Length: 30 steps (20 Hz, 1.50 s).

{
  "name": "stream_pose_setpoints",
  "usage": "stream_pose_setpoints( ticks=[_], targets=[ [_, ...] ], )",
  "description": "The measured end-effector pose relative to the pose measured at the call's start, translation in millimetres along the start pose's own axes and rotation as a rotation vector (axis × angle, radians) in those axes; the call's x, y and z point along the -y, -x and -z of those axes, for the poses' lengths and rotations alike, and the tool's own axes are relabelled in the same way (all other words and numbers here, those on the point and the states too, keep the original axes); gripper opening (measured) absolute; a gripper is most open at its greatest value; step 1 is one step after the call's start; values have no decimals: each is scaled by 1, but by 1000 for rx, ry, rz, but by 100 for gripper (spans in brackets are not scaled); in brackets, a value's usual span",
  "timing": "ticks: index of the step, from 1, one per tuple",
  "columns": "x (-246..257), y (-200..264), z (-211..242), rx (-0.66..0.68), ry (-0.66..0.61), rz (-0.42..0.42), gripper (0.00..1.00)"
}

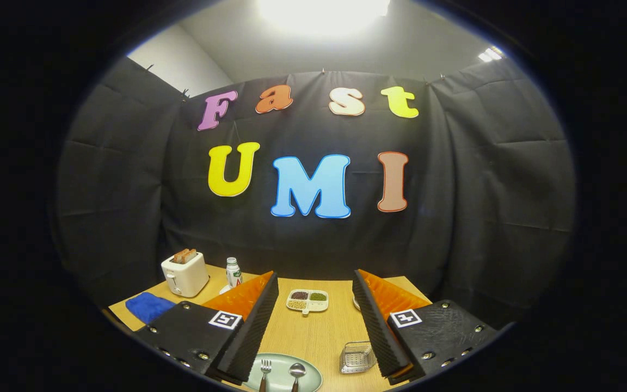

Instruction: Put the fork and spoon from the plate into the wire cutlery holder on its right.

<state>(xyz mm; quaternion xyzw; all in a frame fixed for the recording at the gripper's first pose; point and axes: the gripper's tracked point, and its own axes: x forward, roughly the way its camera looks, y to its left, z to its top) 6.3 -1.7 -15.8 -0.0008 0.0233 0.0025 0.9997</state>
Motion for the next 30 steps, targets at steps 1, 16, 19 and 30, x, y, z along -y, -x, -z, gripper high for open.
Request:
stream_pose_setpoints(
  ticks=[1, 16, 19, 30],
  targets=[
    [0, 0, 4, -10, 1, 1, 84],
    [-32, 4, 128, -385, 115, -137, 84],
    [-38, 10, 158, -467, 135, -164, 84],
    [-42, 36, 268, -832, 180, -224, 85]
  ],
)
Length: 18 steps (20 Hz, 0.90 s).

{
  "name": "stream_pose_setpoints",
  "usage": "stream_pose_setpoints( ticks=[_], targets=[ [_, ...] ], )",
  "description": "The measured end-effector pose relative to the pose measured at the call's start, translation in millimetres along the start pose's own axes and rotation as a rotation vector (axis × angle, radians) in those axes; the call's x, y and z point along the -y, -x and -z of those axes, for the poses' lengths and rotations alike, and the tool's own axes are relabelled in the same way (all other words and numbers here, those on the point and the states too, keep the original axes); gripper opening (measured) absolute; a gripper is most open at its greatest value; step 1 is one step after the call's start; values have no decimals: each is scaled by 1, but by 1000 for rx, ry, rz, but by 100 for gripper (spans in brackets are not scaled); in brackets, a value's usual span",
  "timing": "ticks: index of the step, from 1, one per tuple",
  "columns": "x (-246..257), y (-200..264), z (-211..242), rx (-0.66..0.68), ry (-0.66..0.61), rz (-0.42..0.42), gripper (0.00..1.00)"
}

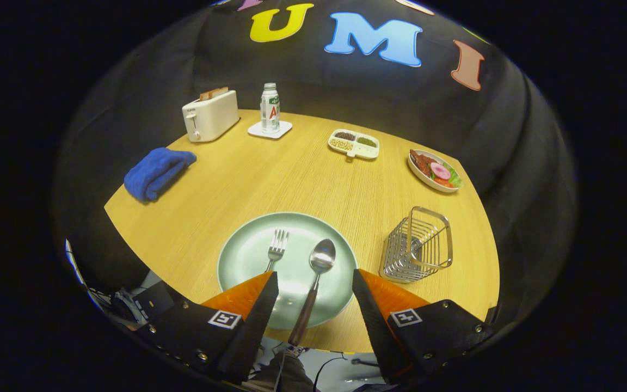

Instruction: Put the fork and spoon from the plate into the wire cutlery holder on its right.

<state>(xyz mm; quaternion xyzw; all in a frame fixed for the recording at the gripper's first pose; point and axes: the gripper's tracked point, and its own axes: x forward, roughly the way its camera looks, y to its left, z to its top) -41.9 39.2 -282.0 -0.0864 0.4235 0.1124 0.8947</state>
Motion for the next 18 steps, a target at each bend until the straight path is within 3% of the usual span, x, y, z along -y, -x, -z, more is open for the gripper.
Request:
stream_pose_setpoints(
  ticks=[9, 11, 14, 16, 18],
  targets=[
    [-8, -35, 44, -200, 33, -35, 85],
    [-6, -40, 58, -266, 46, -29, 62],
    [-5, -40, 62, -310, 63, -14, 58],
    [-4, -42, 69, -349, 82, -25, 29],
    [-9, -44, 72, -378, 72, -46, 29]
  ],
)
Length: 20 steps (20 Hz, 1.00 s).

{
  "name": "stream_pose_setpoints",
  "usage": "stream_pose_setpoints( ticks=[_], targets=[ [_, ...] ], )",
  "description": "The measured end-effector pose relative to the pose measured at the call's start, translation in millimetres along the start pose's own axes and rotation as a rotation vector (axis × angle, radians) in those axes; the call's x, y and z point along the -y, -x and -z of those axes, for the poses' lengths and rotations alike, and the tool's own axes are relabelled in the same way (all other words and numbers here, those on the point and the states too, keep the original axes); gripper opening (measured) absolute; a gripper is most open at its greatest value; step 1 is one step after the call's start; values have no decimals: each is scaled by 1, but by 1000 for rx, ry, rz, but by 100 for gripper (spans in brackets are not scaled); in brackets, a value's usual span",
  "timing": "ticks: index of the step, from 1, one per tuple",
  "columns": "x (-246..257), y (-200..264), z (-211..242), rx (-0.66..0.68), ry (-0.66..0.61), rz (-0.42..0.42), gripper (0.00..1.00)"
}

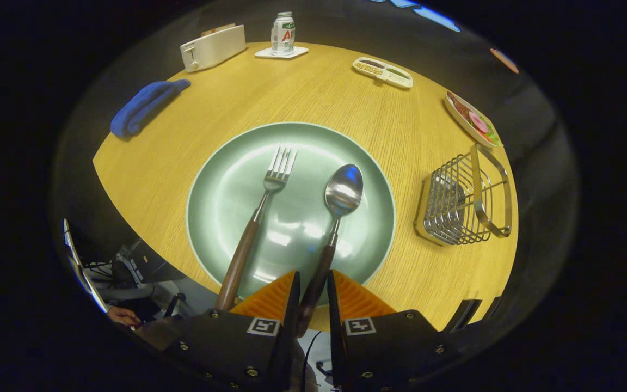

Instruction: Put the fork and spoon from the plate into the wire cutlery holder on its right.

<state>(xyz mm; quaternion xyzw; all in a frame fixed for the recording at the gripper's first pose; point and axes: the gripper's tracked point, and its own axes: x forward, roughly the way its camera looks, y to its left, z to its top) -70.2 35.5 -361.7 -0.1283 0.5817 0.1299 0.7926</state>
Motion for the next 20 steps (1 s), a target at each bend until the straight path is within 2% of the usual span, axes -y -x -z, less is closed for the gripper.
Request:
stream_pose_setpoints(
  ticks=[1, 2, 3, 4, 8, 11, 14, 20],
  targets=[
    [-1, 3, -2, -10, 4, -21, 29],
    [7, -13, 4, -23, -18, 14, 30],
    [-1, -5, -2, -35, -34, -58, 18],
    [-1, -4, 0, -58, -47, -64, 7],
    [6, 5, -3, -80, 21, -89, 7],
    [11, 18, -4, -109, 44, -144, 7],
    [31, 33, -11, -118, 77, -148, 7],
    [52, 66, -23, -131, 22, -216, 7]
  ],
)
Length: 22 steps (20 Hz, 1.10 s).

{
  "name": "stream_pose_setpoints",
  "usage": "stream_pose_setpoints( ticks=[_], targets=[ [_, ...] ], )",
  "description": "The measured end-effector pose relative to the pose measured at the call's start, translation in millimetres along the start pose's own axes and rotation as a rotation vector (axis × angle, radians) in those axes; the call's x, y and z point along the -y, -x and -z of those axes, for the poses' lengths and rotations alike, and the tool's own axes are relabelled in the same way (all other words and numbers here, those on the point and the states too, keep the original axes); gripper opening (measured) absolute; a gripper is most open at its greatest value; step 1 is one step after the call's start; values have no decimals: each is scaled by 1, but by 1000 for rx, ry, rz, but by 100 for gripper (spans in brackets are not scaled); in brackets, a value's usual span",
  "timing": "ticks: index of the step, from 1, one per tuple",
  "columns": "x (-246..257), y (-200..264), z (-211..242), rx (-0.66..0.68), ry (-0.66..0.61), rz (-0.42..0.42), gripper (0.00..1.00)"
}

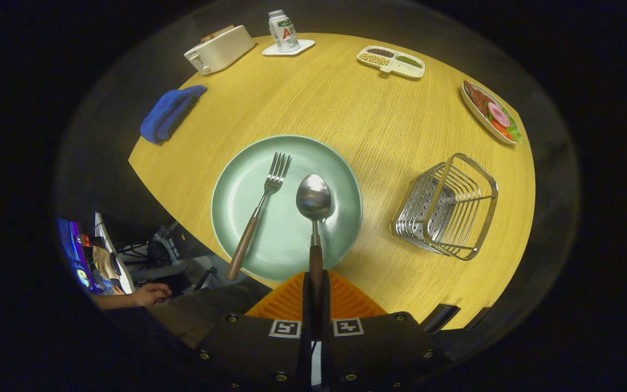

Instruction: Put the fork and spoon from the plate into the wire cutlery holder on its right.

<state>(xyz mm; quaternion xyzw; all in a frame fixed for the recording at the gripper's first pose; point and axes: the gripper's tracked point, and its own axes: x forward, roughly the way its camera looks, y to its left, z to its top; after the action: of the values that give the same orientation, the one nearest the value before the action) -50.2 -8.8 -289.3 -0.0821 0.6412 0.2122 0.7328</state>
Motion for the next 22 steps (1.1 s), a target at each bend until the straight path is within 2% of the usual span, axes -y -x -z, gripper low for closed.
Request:
stream_pose_setpoints(
  ticks=[8, 14, 22],
  targets=[
    [26, 56, -7, 9, -6, -21, 7],
    [68, 99, -8, 9, -7, 15, 7],
    [122, 107, -6, -30, -93, 65, 7]
  ],
)
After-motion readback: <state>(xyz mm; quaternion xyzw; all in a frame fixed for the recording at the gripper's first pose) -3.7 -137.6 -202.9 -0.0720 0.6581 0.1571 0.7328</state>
